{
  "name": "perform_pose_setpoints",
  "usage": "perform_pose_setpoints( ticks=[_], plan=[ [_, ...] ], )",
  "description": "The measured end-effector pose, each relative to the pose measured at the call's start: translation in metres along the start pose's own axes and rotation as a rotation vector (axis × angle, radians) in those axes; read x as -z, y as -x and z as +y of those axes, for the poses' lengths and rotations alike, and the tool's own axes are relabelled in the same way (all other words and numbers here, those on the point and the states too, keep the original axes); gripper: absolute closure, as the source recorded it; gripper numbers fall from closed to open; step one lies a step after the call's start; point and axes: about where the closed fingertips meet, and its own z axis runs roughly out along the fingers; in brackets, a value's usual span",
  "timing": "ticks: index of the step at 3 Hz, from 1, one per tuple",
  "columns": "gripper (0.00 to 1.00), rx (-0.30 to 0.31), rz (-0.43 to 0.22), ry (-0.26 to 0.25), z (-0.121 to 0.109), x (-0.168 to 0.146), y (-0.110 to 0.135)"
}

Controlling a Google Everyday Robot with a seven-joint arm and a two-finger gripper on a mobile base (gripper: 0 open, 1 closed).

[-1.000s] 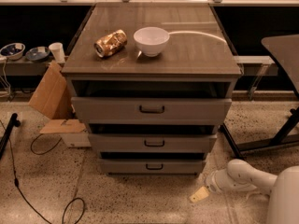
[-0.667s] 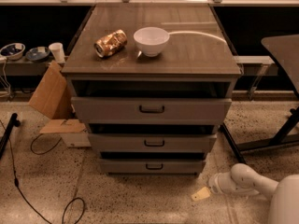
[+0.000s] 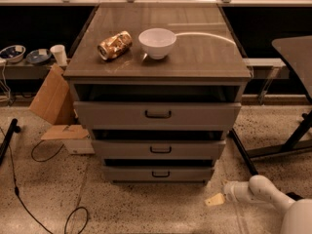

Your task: Open bottom drawer

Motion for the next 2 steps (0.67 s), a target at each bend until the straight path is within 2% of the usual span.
perform_pose_setpoints(
  ticks=[2],
  plan=[
    [0.00, 0.064, -0.051, -0.006, -0.042, -0.003, 0.014]
  ],
)
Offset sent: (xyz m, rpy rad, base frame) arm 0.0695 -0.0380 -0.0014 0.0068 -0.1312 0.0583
